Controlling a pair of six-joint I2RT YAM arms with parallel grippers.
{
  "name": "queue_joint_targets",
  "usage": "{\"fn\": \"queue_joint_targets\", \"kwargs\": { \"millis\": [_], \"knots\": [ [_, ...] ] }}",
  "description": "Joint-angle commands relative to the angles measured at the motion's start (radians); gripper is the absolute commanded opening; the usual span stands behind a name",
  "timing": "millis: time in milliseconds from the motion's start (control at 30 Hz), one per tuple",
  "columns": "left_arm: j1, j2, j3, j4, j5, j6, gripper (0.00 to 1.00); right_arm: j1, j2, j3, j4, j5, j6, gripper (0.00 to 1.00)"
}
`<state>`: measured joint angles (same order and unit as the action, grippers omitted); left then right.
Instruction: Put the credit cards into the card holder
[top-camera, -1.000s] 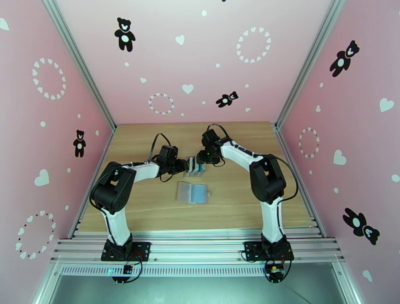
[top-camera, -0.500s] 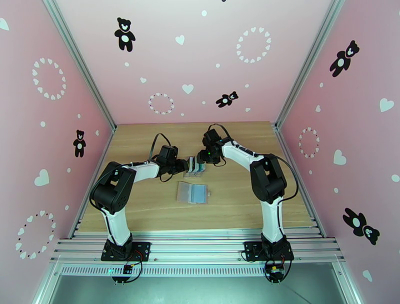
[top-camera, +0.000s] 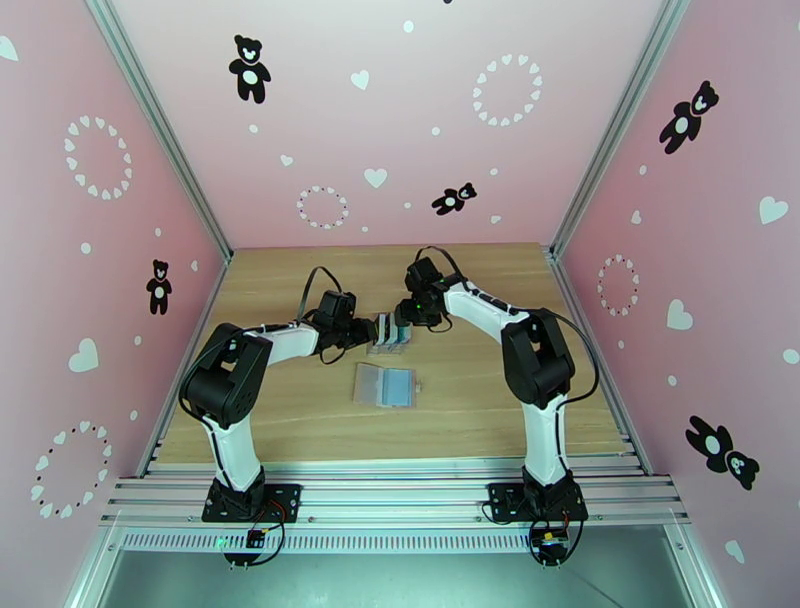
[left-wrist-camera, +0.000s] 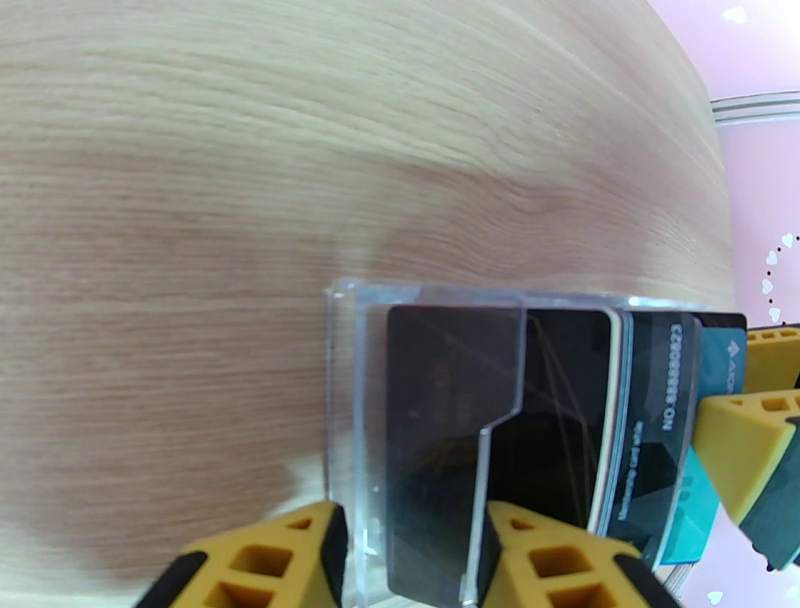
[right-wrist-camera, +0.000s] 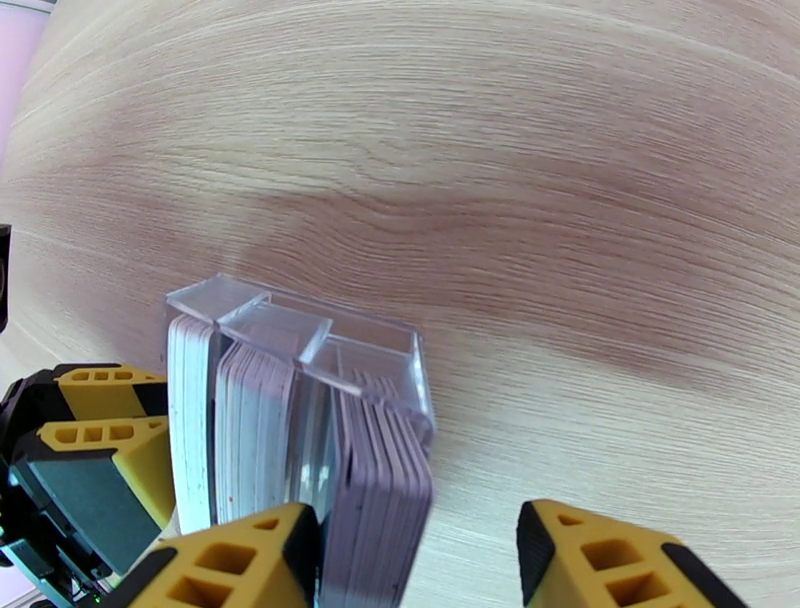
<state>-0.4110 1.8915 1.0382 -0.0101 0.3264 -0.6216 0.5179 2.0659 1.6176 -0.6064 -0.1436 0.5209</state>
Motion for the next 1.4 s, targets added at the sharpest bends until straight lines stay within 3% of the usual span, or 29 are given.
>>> {"fn": "queue_joint_targets", "kwargs": {
  "millis": [0,567,767,1167,1267,1367],
  "knots": [
    [0.017,0.02,0.004,-0.061,-0.053,0.01,0.41,-0.009,-0.035,0.008,-0.084,0.105,-0.018,0.56],
    [0.017,0.016,0.003,-0.063,-0.054,0.008,0.41,0.073,0.005,0.13,-0.242,0.352,-0.064,0.53],
    [0.017,0.016,0.002,-0.062,-0.053,0.009,0.41,0.094,0.021,0.151,-0.241,0.338,-0.066,0.52],
    [0.017,0.015,0.004,-0.066,-0.055,0.01,0.41,0.111,0.063,0.193,-0.261,0.322,-0.069,0.29],
    [0.017,0.016,0.004,-0.065,-0.055,0.01,0.41,0.121,0.046,0.179,-0.237,0.275,-0.064,0.3],
    [0.017,0.015,0.003,-0.066,-0.055,0.011,0.41,0.15,0.026,0.197,-0.256,0.331,-0.058,0.37]
  ]
}}
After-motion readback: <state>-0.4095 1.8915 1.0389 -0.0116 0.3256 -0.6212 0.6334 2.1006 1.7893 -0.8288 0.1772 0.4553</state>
